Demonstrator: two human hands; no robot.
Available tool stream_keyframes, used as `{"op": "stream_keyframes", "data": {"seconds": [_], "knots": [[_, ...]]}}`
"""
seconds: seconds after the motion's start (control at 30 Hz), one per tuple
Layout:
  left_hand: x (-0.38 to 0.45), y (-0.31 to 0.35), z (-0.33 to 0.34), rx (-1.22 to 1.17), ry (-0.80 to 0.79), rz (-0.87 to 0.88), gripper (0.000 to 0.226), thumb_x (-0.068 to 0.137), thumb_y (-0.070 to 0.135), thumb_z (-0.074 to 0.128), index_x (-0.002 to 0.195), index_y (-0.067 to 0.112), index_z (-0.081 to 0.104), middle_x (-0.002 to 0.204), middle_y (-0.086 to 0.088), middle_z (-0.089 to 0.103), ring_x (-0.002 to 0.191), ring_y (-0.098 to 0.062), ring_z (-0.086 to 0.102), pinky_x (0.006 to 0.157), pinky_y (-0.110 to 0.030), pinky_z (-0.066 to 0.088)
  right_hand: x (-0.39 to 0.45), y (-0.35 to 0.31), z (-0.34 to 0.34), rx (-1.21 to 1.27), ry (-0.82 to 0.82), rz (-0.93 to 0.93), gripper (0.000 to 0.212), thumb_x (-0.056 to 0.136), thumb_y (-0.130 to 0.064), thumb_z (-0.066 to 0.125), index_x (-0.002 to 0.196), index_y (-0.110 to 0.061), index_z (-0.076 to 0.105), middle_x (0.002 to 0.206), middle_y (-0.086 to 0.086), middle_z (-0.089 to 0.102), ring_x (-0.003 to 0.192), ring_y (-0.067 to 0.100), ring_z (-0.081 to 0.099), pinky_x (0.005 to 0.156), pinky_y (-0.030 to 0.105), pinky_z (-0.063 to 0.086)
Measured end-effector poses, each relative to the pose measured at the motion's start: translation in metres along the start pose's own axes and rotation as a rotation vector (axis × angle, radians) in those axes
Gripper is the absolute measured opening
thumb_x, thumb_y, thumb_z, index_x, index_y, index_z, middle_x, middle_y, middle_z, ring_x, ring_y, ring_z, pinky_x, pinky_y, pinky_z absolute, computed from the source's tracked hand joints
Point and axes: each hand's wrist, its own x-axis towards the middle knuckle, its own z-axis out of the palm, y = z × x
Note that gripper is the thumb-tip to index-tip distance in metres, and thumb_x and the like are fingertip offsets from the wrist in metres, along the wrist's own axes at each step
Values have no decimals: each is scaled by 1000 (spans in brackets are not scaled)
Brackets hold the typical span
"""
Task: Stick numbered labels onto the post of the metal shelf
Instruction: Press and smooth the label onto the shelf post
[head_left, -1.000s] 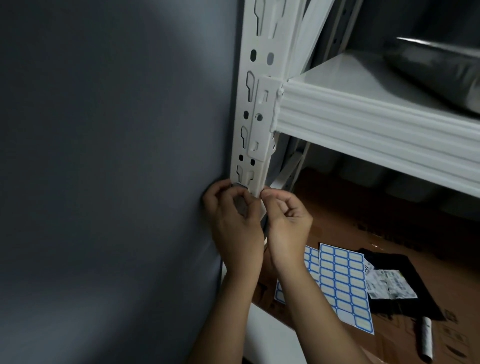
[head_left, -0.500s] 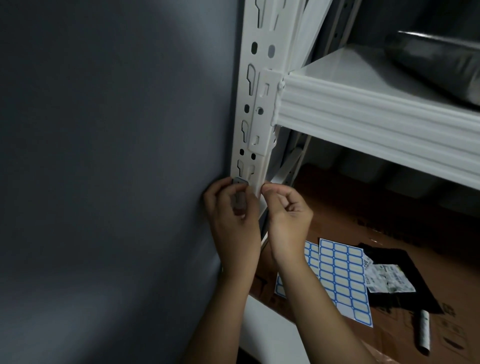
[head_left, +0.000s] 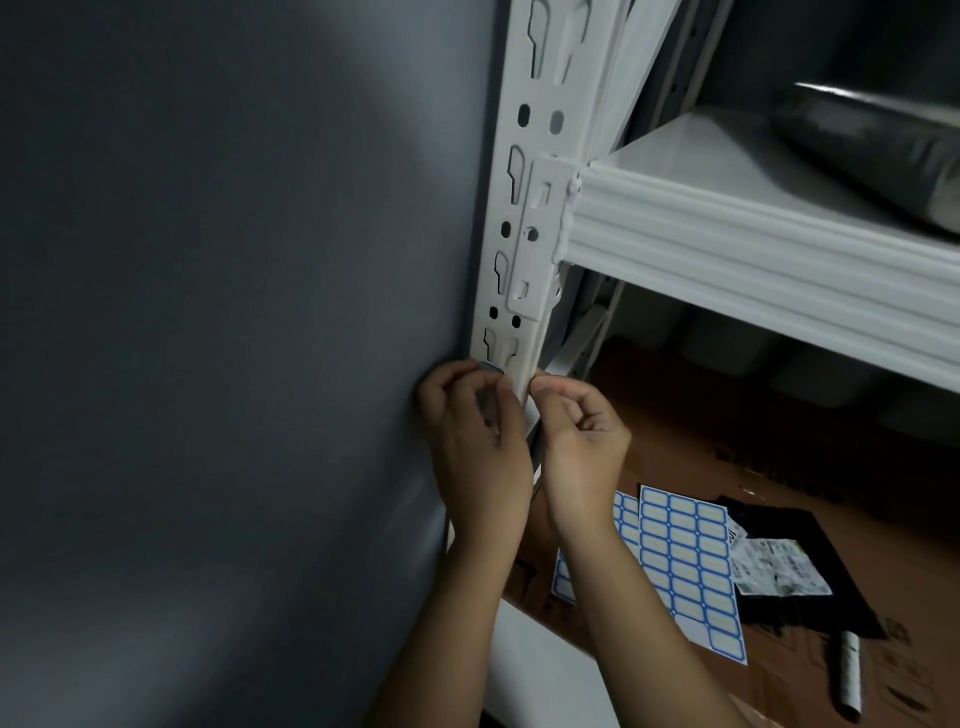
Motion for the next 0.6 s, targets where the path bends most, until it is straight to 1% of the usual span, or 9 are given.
{"op": "stream_keyframes", "data": {"seconds": [0.07,0.1,0.2,0.33,0.4,0.47,0.53,0.6], "knots": [[1,1,0,18,10,2,7,87,7,60,90,3,65,108,5,44,98,-7,48,82,5,28,-1,0,0,-3,-2,6,9,85,11,59,90,14,66,77,3,68,68,-5,64,69,9,50],[1,1,0,29,20,9,7,86,6,60,89,3,66,108,4,44,100,-11,48,83,6,27,-1,-1,0,-3,0,9,9,85,11,59,90,13,66,77,3,68,68,-5,64,69,9,50],[2,1,0,37,31,16,7,85,4,61,88,1,66,106,2,45,101,-14,48,84,7,25,-1,-1,1,-6,3,11,8,85,11,59,89,12,66,76,1,68,67,-5,64,69,9,50],[1,0,-1,9,6,-33,7,86,4,60,90,2,65,107,1,45,96,-8,49,80,7,27,-1,0,0,-15,0,-4,8,84,11,59,87,10,67,75,0,68,66,-5,63,67,9,49],[0,0,-1,-7,3,-43,7,86,4,59,90,2,65,107,-1,46,92,4,47,79,7,28,-1,0,0,-2,4,-2,9,84,12,58,86,10,66,75,1,68,66,-5,64,67,9,49],[0,0,-2,-25,-3,-53,7,87,3,58,90,1,64,108,1,44,90,13,46,77,6,30,-1,1,1,2,3,0,10,84,13,58,85,9,67,71,-5,69,67,-5,64,66,9,49],[0,1,-3,-40,-17,-71,8,88,4,57,92,2,64,109,3,43,89,12,47,76,6,32,-1,3,1,8,5,2,10,84,13,58,84,7,67,68,-7,70,67,-4,64,67,9,49],[0,1,-3,-47,-24,-85,9,89,5,56,92,2,64,110,3,43,88,4,50,75,6,32,-1,3,1,13,14,-1,10,84,12,59,84,6,67,71,-6,69,67,-4,64,67,9,49]]}}
